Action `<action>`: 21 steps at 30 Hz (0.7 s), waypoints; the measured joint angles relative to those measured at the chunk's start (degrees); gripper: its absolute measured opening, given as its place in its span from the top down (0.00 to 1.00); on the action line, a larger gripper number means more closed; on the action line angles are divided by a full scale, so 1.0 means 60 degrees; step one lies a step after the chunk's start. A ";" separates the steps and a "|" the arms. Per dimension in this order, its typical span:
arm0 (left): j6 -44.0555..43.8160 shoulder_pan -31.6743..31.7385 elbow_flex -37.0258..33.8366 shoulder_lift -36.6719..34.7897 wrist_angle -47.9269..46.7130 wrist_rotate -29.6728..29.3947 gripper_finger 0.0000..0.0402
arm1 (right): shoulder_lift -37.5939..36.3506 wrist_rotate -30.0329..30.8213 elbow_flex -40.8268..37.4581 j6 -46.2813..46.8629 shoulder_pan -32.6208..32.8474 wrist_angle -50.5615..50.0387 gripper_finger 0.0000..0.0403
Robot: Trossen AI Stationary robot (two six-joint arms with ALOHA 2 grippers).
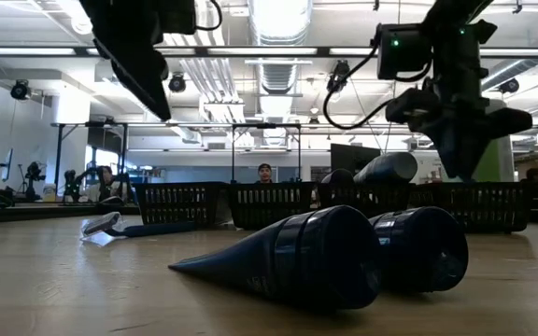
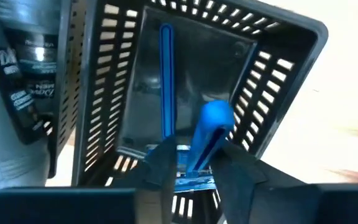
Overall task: Pick & Place Travel size toiletries
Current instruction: Put the razor into the right black bin
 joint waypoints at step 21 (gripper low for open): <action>-0.4474 -0.0486 -0.1815 0.0439 0.1640 0.0217 0.30 | -0.0018 0.1883 0.1160 -0.0004 0.0803 -0.0048 0.28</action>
